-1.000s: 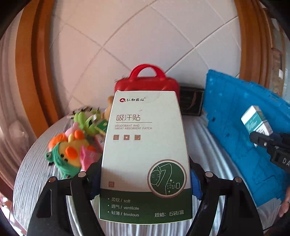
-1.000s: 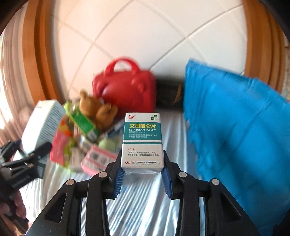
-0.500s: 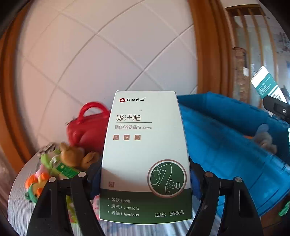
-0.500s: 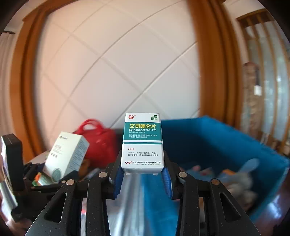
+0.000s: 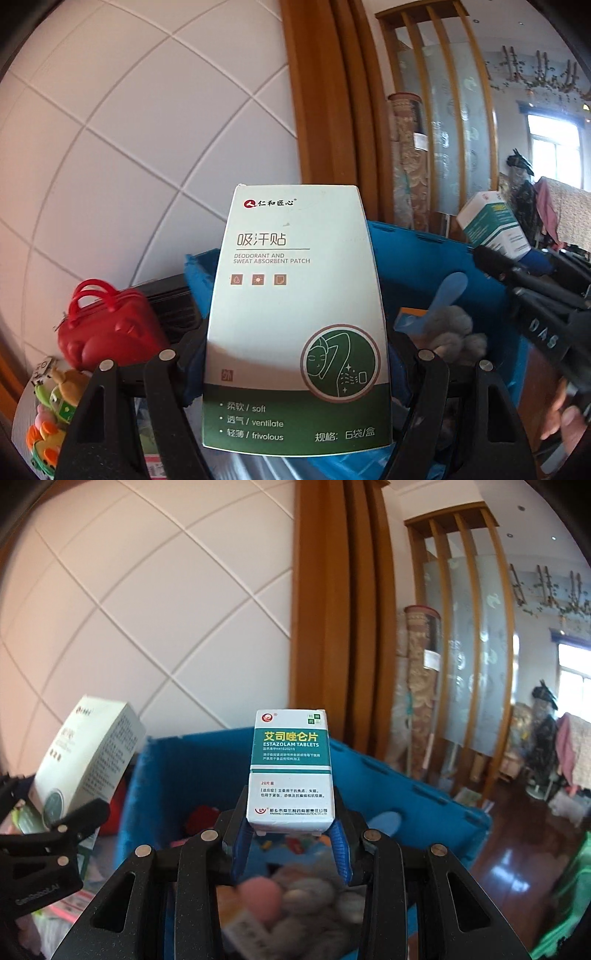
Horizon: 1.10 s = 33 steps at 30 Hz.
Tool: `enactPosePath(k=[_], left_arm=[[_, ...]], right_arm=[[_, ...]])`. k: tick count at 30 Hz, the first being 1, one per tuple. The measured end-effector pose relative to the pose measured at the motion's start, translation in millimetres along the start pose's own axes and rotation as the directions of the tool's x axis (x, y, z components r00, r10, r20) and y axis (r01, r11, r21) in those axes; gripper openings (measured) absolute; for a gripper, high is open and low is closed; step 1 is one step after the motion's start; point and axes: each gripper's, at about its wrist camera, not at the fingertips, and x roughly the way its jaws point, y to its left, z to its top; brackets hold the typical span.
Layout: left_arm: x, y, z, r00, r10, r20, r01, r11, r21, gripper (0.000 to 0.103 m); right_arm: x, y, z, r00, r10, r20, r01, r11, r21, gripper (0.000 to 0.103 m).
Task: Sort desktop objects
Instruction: 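Carry the sweat-patch box and estazolam box into the blue crate and release both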
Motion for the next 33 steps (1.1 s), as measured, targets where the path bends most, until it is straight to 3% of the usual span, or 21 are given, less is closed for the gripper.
enactPosePath(k=[9,21,26,29,31,33], left_arm=[[18.6,-43.1,18.9,0.998,-0.048,-0.037,0.051,0.995,0.081,0.075],[38.9,-53.7,17.4,0.994,-0.063,-0.092,0.07,0.995,0.073,0.075],[42.6,-56.6,17.2,0.99,-0.108,-0.093,0.115,0.991,0.073,0.076],[40.0,-59.2,16.4,0.99,-0.111,-0.087,0.118,0.99,0.083,0.085],[35.8,-60.0,15.9,0.994,-0.086,-0.065,0.092,0.991,0.094,0.089],[33.6,-58.2,15.9,0.995,-0.08,-0.059,0.085,0.992,0.094,0.092]], right_arm=[[19.5,-16.3,-6.9,0.997,-0.049,-0.057,0.049,0.999,-0.007,0.036],[34.5,-26.4,-6.9,0.992,-0.084,-0.098,0.081,0.996,-0.032,0.036],[44.7,-29.2,-11.8,0.987,-0.093,-0.129,0.09,0.996,-0.03,0.037],[46.1,-32.1,-14.0,0.987,-0.089,-0.134,0.086,0.996,-0.024,0.046],[44.1,-34.1,-15.6,0.987,-0.096,-0.131,0.095,0.995,-0.019,0.063],[40.8,-37.2,-16.7,0.987,-0.109,-0.121,0.108,0.994,-0.01,0.087]])
